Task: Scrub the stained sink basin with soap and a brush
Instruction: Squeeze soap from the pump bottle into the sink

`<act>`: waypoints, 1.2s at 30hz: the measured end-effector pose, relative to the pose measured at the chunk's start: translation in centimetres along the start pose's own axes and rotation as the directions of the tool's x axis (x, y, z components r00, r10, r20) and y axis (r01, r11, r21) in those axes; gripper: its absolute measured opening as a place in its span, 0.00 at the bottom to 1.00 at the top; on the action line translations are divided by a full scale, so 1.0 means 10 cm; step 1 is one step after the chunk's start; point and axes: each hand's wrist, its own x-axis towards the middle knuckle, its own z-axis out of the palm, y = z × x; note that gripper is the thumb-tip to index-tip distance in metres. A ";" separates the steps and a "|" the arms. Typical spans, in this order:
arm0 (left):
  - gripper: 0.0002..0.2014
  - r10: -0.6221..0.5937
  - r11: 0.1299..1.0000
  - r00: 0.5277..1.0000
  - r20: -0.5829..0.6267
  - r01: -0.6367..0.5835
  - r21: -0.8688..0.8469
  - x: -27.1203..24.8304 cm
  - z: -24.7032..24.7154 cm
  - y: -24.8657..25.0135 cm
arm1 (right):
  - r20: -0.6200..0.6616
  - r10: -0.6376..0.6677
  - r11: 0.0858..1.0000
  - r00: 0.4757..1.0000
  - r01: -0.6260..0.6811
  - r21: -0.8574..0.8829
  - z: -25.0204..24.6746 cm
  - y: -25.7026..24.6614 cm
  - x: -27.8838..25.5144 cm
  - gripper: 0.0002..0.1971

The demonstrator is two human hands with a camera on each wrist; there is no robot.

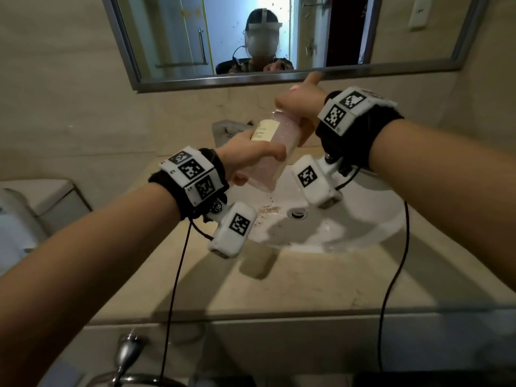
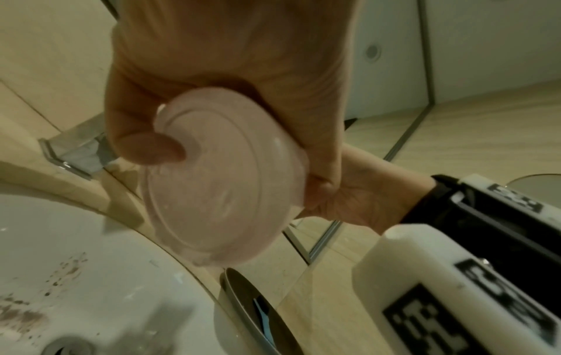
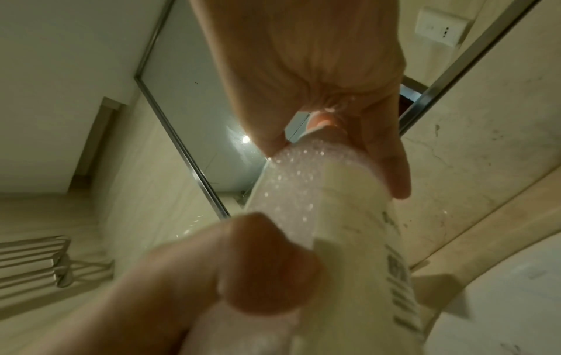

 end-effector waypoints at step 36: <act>0.15 0.018 1.000 0.999 0.036 -0.018 0.013 0.59 0.93 0.59 | -0.179 0.050 0.990 0.983 -0.026 0.139 -0.77 1.01 0.88 0.21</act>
